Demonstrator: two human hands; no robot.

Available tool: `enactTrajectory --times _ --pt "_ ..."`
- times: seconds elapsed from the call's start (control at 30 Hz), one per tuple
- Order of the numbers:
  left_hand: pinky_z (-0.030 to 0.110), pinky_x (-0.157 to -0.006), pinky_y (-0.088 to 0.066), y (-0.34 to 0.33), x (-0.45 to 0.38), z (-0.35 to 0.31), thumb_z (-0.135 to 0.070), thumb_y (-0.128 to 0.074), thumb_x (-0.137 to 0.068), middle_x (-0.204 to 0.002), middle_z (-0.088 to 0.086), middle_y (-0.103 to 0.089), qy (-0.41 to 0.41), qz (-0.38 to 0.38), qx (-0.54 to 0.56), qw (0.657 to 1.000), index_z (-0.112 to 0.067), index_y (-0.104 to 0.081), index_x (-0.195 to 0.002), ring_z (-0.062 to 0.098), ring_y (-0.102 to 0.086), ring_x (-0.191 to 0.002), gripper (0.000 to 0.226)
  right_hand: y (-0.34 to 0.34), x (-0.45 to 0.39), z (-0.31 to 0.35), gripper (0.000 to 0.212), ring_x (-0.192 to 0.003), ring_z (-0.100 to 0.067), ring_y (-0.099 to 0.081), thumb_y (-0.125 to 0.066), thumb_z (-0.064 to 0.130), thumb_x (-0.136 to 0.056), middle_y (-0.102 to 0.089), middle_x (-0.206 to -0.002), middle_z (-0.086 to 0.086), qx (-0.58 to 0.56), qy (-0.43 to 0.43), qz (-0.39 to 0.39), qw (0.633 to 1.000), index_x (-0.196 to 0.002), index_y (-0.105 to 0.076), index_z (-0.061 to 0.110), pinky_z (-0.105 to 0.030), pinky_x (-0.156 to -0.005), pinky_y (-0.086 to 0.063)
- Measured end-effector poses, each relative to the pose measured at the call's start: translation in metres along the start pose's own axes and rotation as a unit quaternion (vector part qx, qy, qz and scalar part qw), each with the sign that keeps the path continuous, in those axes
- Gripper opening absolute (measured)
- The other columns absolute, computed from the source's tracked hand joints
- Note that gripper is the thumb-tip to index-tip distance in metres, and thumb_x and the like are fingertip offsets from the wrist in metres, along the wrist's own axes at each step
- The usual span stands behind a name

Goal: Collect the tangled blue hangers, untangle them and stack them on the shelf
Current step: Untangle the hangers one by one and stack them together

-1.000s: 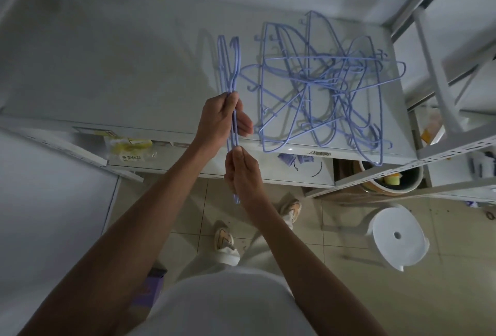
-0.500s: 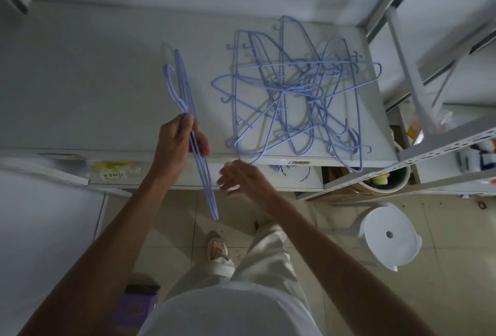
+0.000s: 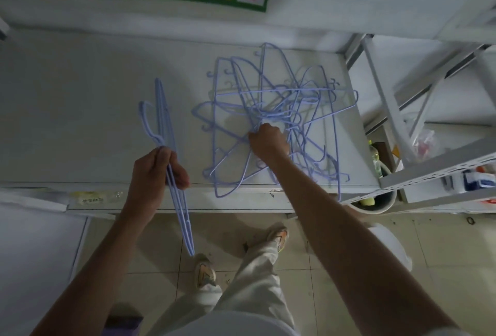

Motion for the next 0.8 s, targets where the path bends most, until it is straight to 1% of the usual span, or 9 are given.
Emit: enactTrajectory --times 0.07,0.13,0.23,0.3,0.43,0.53,0.6,0.67,0.8 --pt "0.028 -0.045 -0.057 0.004 0.002 -0.001 -0.021 -0.039 -0.112 -0.057 0.012 -0.071 -0.002 -0.004 -0.006 1.000 -0.020 -0.064 -0.077 0.026 -0.067 -0.043 0.043 -0.005 0.007 0.005 0.036 -0.116 -0.039 -0.065 -0.050 0.034 -0.096 -0.067 -0.123 -0.017 0.015 0.011 -0.020 1.000 -0.118 -0.065 0.009 -0.040 -0.087 -0.049" --pt "0.028 -0.045 -0.057 0.010 0.004 0.000 -0.020 -0.038 -0.112 -0.057 0.012 -0.072 -0.003 -0.017 0.001 1.000 -0.012 -0.061 -0.081 0.025 -0.067 -0.043 0.039 -0.009 0.012 0.002 0.035 -0.112 -0.040 -0.066 -0.049 0.034 -0.097 -0.069 -0.117 -0.018 0.018 0.019 -0.029 0.999 -0.112 -0.068 0.009 -0.043 -0.089 -0.052" --pt "0.025 -0.045 -0.056 0.026 0.006 0.003 -0.016 -0.035 -0.112 -0.056 0.009 -0.071 0.004 -0.047 0.017 0.999 -0.006 -0.056 -0.084 0.021 -0.067 -0.043 0.037 -0.015 0.014 -0.003 0.026 -0.098 -0.031 -0.073 -0.048 0.025 -0.095 -0.076 -0.076 -0.005 -0.092 0.002 -0.008 0.996 -0.085 -0.067 0.011 -0.038 -0.084 -0.058" --pt "0.025 -0.046 -0.056 0.036 0.012 0.009 -0.015 -0.033 -0.112 -0.055 0.007 -0.071 0.031 -0.066 0.022 0.997 -0.007 -0.055 -0.084 0.018 -0.067 -0.044 0.037 -0.020 0.013 -0.001 0.022 -0.089 -0.029 -0.074 -0.048 0.018 -0.095 -0.072 -0.060 0.000 -0.166 -0.005 -0.006 0.986 -0.084 -0.065 0.013 -0.041 -0.079 -0.060" --pt "0.023 -0.044 -0.054 0.047 0.023 0.012 -0.014 -0.034 -0.112 -0.052 0.003 -0.069 0.029 -0.086 0.032 0.995 -0.008 -0.057 -0.083 0.016 -0.064 -0.042 0.037 -0.027 0.011 -0.001 0.022 -0.091 -0.041 -0.071 -0.049 0.015 -0.097 -0.075 -0.088 -0.022 -0.227 -0.001 -0.023 0.974 -0.103 -0.067 0.004 -0.053 -0.080 -0.058" --pt "0.025 -0.044 -0.055 0.044 0.014 -0.002 -0.017 -0.037 -0.112 -0.054 0.007 -0.070 0.009 -0.068 0.023 0.997 -0.010 -0.059 -0.082 0.020 -0.066 -0.043 0.038 -0.033 0.011 -0.006 0.024 -0.087 -0.040 -0.070 -0.048 0.017 -0.097 -0.075 -0.086 -0.019 -0.227 -0.013 -0.006 0.974 -0.107 -0.067 0.005 -0.054 -0.079 -0.059" --pt "0.027 -0.045 -0.056 0.038 0.005 -0.011 -0.021 -0.039 -0.111 -0.056 0.012 -0.071 0.007 -0.044 0.001 0.999 -0.009 -0.059 -0.080 0.025 -0.067 -0.043 0.039 -0.034 0.011 -0.007 0.022 -0.062 -0.028 -0.067 -0.050 0.017 -0.099 -0.073 -0.069 -0.008 -0.254 -0.020 0.003 0.967 -0.104 -0.068 0.005 -0.044 -0.063 -0.058" --pt "0.029 -0.045 -0.057 0.030 0.000 -0.014 -0.022 -0.039 -0.112 -0.057 0.016 -0.071 0.012 -0.023 -0.011 1.000 -0.005 -0.056 -0.080 0.029 -0.068 -0.044 0.039 -0.031 0.014 -0.007 0.024 -0.040 -0.016 -0.059 -0.051 0.019 -0.101 -0.072 -0.066 -0.004 -0.263 -0.021 -0.001 0.964 -0.102 -0.069 0.003 -0.029 -0.044 -0.051" --pt "0.030 -0.045 -0.058 0.021 -0.003 -0.015 -0.024 -0.040 -0.112 -0.058 0.016 -0.071 0.005 -0.008 -0.019 1.000 -0.004 -0.056 -0.081 0.030 -0.069 -0.045 0.040 -0.018 0.028 -0.003 0.027 -0.043 -0.019 -0.069 -0.052 0.022 -0.099 -0.076 -0.088 -0.013 -0.249 -0.038 -0.017 0.968 -0.115 -0.066 0.005 -0.030 -0.046 -0.059"
Point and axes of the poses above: each hand's wrist, its own x-axis away from the middle knuckle, its own y-axis out of the back of the hand, z = x × y, the point moved 3 cm from there along -x, towards the middle knuckle
